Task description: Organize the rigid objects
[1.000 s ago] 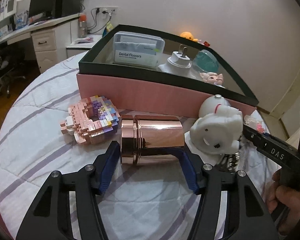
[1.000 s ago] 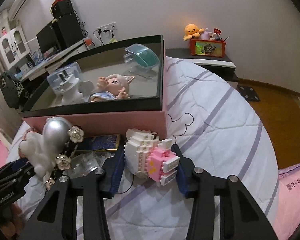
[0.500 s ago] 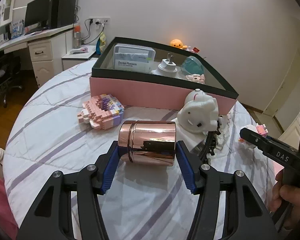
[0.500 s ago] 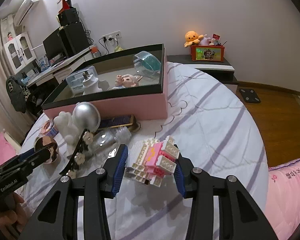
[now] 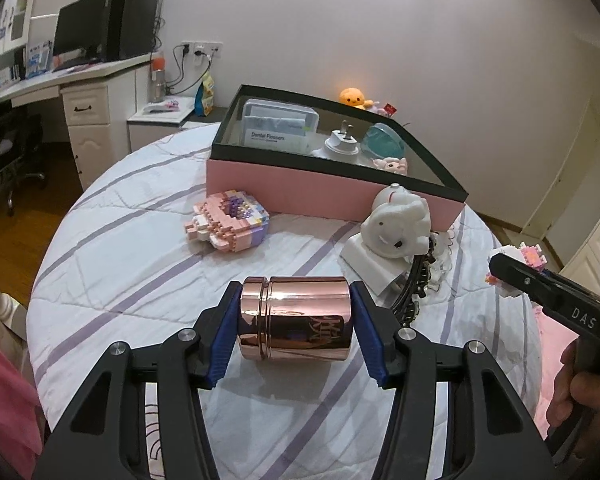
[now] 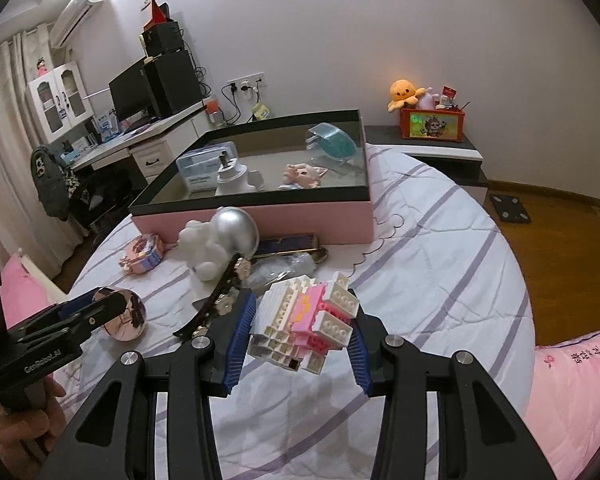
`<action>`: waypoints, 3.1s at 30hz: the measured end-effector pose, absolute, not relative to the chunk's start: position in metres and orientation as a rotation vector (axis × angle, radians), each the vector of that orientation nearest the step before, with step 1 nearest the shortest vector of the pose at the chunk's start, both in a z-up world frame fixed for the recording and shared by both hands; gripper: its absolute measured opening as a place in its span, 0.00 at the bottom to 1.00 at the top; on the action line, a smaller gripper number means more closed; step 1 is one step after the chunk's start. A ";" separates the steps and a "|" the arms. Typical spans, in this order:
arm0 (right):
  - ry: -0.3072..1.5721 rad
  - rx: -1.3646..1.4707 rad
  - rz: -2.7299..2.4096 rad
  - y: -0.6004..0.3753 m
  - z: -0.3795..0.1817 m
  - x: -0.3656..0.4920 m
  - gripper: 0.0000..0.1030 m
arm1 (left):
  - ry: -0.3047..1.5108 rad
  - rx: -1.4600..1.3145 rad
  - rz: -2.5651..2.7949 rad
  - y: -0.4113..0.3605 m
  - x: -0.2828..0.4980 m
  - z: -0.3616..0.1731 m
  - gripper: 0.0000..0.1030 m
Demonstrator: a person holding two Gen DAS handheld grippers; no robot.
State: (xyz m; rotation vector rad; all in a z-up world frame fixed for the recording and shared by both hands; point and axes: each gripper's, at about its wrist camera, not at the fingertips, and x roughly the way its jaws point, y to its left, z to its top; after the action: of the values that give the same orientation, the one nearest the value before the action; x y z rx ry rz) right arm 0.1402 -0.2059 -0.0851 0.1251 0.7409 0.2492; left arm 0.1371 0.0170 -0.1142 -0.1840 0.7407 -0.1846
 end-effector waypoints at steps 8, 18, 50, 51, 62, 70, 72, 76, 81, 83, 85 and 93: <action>0.707 0.112 0.266 -0.201 -0.070 0.138 0.43 | 0.697 -0.172 -0.187 0.019 0.131 -0.098 0.53; 0.620 0.047 0.299 -0.185 -0.025 0.159 0.43 | 0.582 -0.127 -0.187 0.023 0.151 -0.043 0.53; 0.789 0.099 0.266 -0.183 -0.057 0.328 0.45 | 0.704 -0.068 -0.149 -0.006 0.314 -0.065 0.53; 0.789 0.106 0.266 -0.184 -0.058 0.327 0.57 | 0.703 -0.065 -0.146 -0.006 0.314 -0.065 0.53; 0.729 0.141 0.193 -0.199 -0.049 0.288 1.00 | 0.601 -0.057 -0.100 0.007 0.274 -0.037 1.00; 0.653 0.158 0.167 -0.203 -0.030 0.230 1.00 | 0.550 -0.068 -0.114 0.009 0.224 -0.021 1.00; 0.633 0.158 0.158 -0.202 -0.025 0.215 1.00 | 0.541 -0.073 -0.112 0.008 0.209 -0.018 1.00; 0.602 0.145 0.138 -0.199 -0.015 0.188 1.00 | 0.525 -0.070 -0.108 0.006 0.185 -0.010 1.00; 0.571 0.123 0.114 -0.194 -0.010 0.154 1.00 | 0.508 -0.057 -0.110 0.003 0.158 -0.003 1.00; 0.564 0.120 0.099 -0.195 -0.010 0.143 1.00 | 0.507 -0.057 -0.114 0.002 0.148 -0.003 1.00; 0.560 0.121 0.094 -0.195 -0.012 0.131 1.00 | 0.508 -0.059 -0.113 0.002 0.137 -0.004 1.00; 0.568 0.122 0.039 -0.198 -0.026 0.095 1.00 | 0.521 -0.093 -0.121 0.007 0.100 -0.017 1.00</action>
State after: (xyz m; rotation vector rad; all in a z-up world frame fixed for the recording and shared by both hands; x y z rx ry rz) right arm 0.0955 -0.1978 -0.0262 0.1217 0.5677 0.0392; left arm 0.1004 0.0069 -0.0173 -0.0928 0.5213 -0.1206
